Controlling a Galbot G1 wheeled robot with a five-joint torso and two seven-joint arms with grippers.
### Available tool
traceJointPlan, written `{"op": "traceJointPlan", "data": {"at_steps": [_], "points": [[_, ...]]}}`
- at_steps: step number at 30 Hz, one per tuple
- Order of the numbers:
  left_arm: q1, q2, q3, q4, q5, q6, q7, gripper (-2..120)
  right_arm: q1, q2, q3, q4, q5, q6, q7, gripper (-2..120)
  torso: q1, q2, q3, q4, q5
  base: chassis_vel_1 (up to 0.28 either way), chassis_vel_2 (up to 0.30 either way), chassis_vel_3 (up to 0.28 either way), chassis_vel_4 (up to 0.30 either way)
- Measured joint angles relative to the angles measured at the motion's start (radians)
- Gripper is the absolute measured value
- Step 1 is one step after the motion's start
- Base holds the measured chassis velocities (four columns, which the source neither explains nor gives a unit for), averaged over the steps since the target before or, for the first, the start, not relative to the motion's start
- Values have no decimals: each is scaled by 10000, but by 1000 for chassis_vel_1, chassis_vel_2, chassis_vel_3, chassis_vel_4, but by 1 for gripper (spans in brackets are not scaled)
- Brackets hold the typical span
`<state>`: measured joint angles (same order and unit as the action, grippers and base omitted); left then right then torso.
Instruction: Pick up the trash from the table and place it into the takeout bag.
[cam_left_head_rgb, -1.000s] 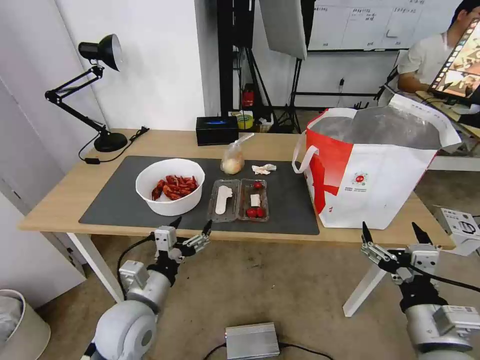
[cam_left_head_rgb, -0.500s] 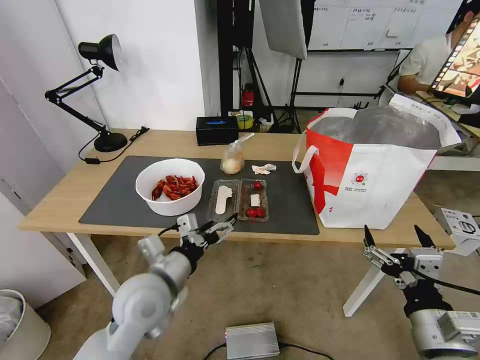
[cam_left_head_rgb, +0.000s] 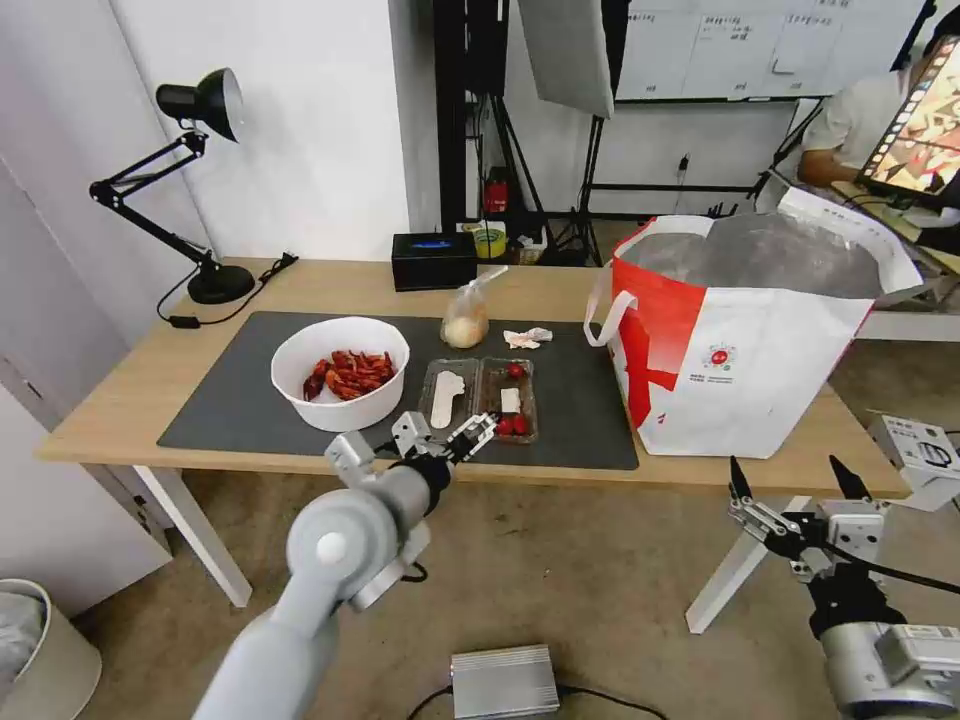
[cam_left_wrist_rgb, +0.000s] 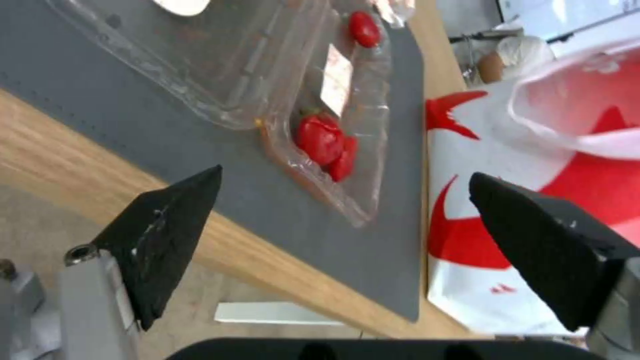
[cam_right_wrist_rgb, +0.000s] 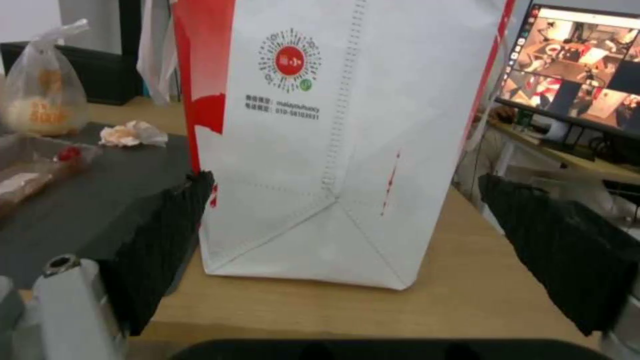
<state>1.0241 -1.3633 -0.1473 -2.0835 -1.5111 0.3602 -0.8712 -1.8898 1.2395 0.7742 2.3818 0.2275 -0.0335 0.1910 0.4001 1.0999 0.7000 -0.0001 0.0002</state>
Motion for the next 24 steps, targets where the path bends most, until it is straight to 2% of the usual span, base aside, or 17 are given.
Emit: {"op": "traceJointPlan", "data": {"at_steps": [7, 16, 24], "points": [[-53, -485, -38, 414, 413, -368, -79, 100, 4, 10, 20, -92, -1, 71, 2, 100, 0, 0, 0, 0, -2, 0, 0, 0, 0], [-169, -890, -382, 741, 524, -365, 26, 100, 37, -1, 121, -251, 38, 134, 16, 100, 0, 1, 0, 1, -2, 0, 0, 0, 0], [-231, -1016, -396, 730, 419, -329, -83, 100, 86, 21, 102, -343, 47, 167, 52, 100, 0, 0, 0, 0, -1, 0, 0, 0, 0]]}}
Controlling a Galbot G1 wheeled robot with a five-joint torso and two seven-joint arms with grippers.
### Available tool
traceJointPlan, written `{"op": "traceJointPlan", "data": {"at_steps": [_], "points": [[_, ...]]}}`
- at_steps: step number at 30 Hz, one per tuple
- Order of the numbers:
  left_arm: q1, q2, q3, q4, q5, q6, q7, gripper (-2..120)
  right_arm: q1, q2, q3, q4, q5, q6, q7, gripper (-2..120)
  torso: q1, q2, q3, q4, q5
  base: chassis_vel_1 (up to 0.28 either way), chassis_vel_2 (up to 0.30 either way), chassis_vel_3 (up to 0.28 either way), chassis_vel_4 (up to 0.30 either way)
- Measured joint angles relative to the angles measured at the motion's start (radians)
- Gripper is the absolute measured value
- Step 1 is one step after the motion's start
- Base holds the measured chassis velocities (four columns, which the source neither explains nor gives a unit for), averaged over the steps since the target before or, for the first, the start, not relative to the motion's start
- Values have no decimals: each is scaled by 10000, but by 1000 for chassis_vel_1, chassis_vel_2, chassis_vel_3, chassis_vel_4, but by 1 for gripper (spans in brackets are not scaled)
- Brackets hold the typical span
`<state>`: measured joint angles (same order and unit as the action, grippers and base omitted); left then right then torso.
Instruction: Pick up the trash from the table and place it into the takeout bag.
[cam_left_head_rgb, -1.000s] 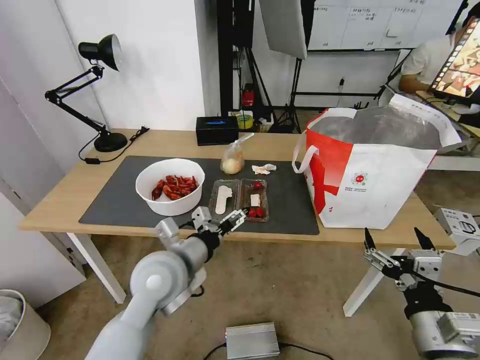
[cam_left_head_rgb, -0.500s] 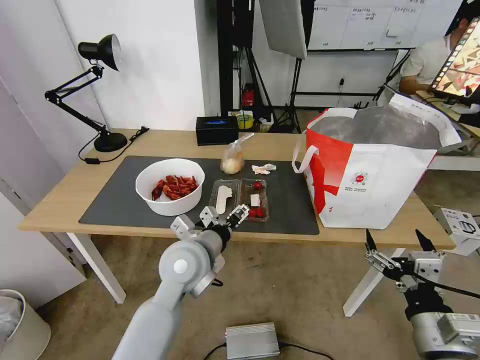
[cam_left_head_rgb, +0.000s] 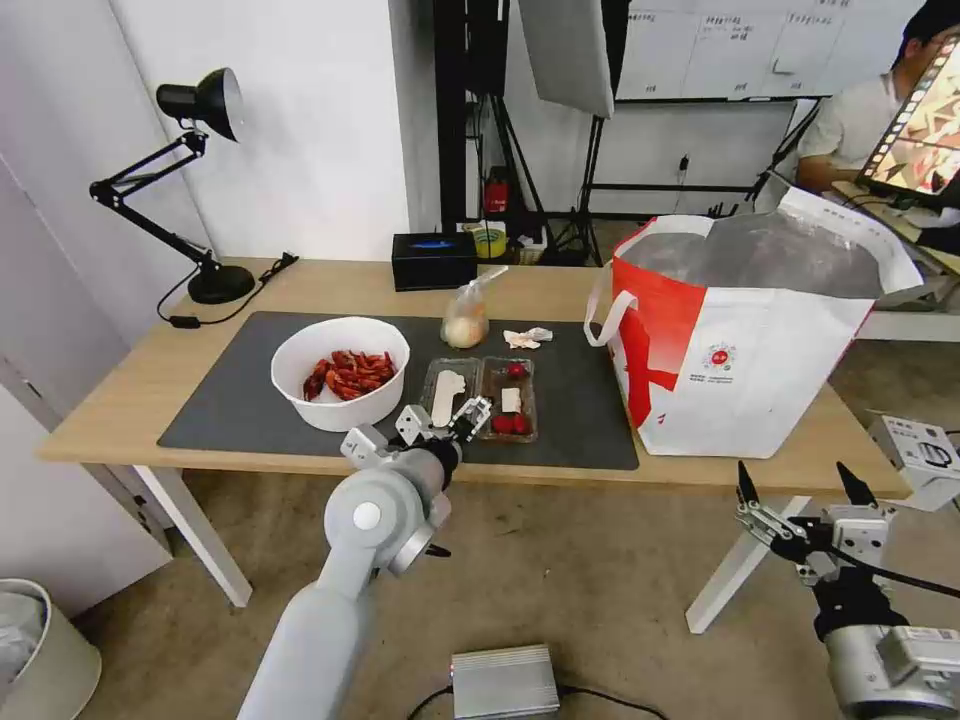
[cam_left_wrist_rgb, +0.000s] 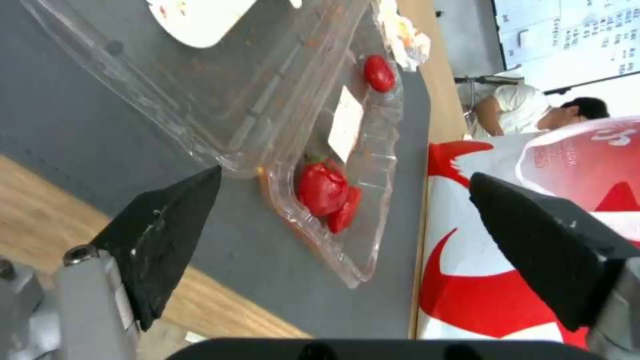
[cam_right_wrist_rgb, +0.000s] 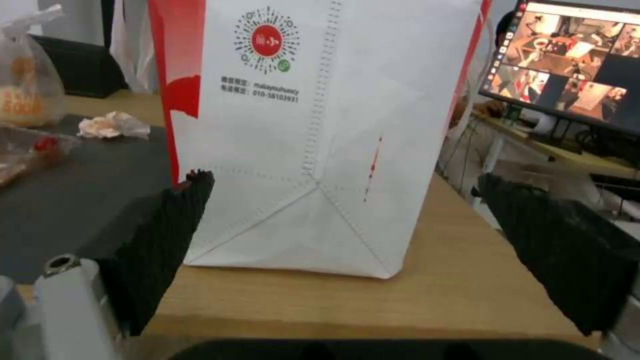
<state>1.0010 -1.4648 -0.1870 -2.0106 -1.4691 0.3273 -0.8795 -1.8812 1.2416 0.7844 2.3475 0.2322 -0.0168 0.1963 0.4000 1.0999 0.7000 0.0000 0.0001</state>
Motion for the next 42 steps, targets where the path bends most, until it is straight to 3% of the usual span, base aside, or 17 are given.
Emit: {"op": "traceJointPlan", "data": {"at_steps": [12, 35, 42], "points": [[111, -194, 164, 240, 336, 69, 116, 100, 32, 14, -37, -113, 3, 59, 29, 100, -1, 0, -1, 1, -1, 0, 0, 0, 0], [4, -72, 434, 955, 2262, -433, 1310, 100, 39, 15, -18, -397, 67, 321, -2, 99, -3, 2, -3, -4, -2, 0, 0, 0, 0], [66, -35, 439, 999, 2757, -594, 1594, 100, 63, 36, -34, -459, 80, 342, -14, 99, 0, 0, 1, 5, -1, 0, 0, 0, 0]]}}
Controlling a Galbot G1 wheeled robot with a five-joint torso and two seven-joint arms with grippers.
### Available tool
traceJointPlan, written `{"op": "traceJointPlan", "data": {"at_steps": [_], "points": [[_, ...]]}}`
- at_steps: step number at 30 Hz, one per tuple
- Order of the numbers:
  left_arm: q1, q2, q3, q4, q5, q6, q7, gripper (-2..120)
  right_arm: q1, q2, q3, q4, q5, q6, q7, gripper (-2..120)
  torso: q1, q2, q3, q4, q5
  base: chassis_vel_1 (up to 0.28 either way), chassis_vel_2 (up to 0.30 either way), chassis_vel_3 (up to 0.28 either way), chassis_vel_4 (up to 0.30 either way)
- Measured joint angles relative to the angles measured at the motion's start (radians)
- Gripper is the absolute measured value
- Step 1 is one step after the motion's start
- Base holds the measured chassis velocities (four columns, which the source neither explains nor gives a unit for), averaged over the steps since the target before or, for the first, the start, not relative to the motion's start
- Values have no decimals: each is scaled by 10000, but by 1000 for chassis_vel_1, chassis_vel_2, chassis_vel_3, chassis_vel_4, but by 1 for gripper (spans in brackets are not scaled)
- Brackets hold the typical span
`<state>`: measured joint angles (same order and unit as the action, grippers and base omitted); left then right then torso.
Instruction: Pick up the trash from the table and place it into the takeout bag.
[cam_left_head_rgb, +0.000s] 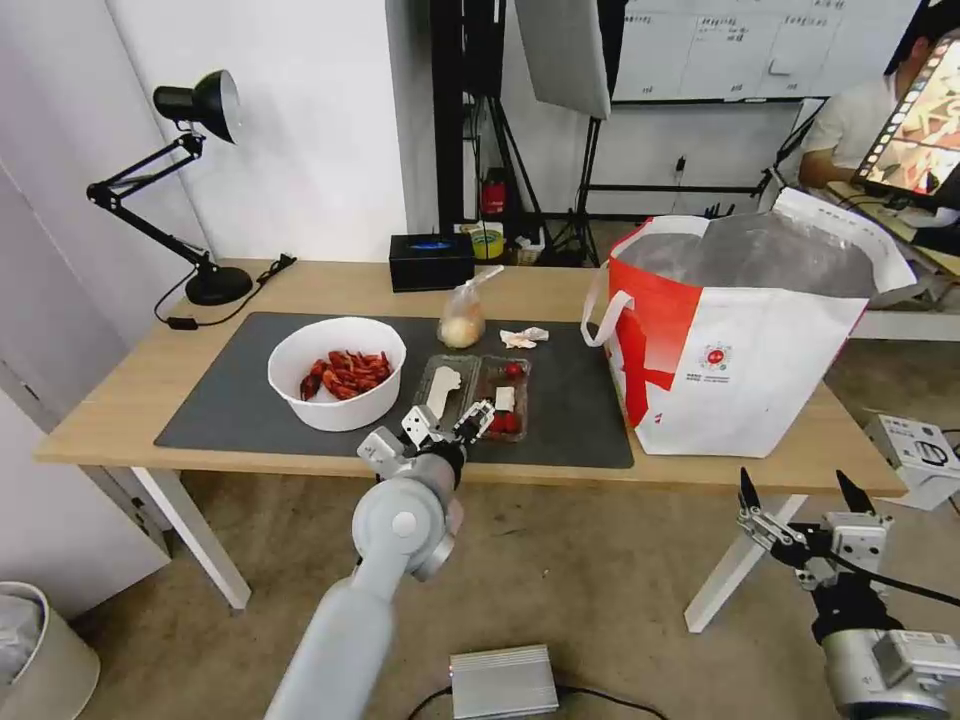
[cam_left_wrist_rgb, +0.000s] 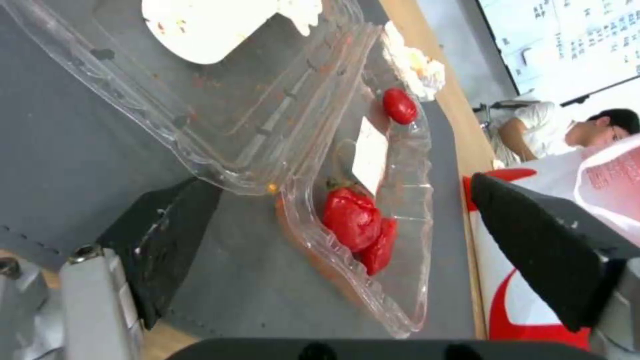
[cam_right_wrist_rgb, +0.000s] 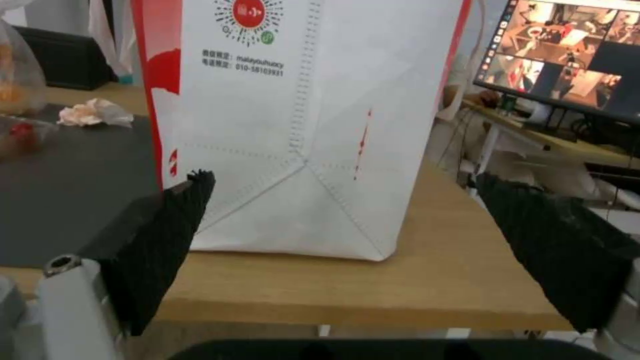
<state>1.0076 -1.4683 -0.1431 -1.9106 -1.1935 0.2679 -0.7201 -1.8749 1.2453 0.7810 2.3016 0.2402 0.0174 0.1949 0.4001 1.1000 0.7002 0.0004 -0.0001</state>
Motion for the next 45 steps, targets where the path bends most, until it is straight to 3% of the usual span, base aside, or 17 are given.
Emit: {"op": "traceJointPlan", "data": {"at_steps": [13, 26, 45], "points": [[236, -59, 54, -185, 263, -153, 164, 100, 13, 19, -14, -86, 13, 43, -7, 99, 0, 0, 0, -4, 1, 0, 0, 0, 0], [172, -218, 64, -102, 422, -196, -245, 100, 20, 41, -7, -160, 38, 95, -11, 99, 0, 1, -3, -8, 1, 0, 0, 0, 0], [147, -219, 29, 36, 743, -852, -94, 100, 48, 52, -45, -221, 43, 137, -16, 99, 0, 0, -2, 0, 1, 0, 0, 0, 0]]}}
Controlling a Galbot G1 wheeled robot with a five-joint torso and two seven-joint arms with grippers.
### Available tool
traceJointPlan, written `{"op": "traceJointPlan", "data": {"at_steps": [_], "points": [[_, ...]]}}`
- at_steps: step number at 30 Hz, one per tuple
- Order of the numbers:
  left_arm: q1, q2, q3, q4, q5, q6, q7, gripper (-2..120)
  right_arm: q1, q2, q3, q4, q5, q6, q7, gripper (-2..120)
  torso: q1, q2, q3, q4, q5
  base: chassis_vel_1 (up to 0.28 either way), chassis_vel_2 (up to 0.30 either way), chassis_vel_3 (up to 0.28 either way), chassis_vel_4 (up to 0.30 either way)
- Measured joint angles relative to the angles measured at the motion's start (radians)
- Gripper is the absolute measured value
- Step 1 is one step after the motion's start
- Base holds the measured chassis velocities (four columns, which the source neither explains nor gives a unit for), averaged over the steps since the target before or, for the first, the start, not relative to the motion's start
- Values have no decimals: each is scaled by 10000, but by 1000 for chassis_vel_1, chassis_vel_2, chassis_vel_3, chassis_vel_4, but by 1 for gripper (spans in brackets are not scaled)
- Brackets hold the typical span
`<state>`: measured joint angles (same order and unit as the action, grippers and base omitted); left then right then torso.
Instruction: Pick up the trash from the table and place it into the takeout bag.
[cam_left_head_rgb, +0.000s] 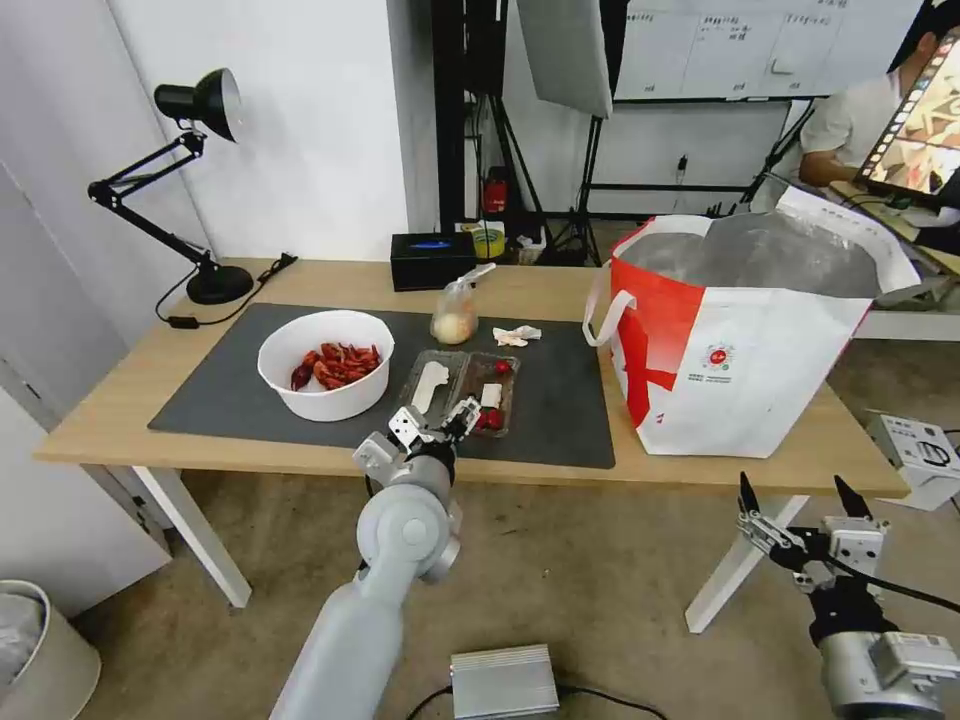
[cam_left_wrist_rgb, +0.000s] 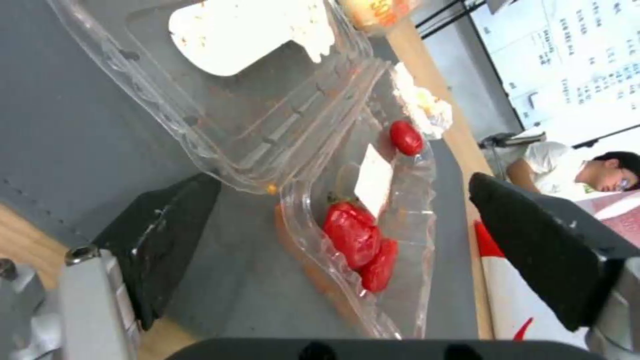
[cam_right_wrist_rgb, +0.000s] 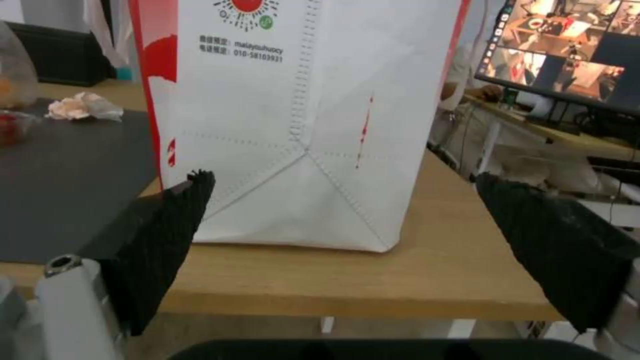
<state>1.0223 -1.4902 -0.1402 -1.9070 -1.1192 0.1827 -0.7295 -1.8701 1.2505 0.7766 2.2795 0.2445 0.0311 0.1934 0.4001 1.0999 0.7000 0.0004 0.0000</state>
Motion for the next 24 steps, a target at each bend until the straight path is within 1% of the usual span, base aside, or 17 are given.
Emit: {"op": "traceJointPlan", "data": {"at_steps": [5, 20, 24], "points": [[-30, -65, 22, 23, -7, -153, 114, 100, -6, -1, -6, -20, 11, 38, -9, 97, 0, 0, 0, -3, 0, 0, 0, 0, 0], [-68, -102, -105, 143, -46, -236, 103, 100, 27, -11, -28, -96, 36, 77, -16, 97, 0, 0, 0, -4, 0, 0, 0, 0, 0], [-12, -128, -88, 181, 413, -404, 439, 100, 22, 0, -28, -145, 38, 140, -26, 96, 0, 0, 0, -4, 1, 0, 0, 0, 0]]}}
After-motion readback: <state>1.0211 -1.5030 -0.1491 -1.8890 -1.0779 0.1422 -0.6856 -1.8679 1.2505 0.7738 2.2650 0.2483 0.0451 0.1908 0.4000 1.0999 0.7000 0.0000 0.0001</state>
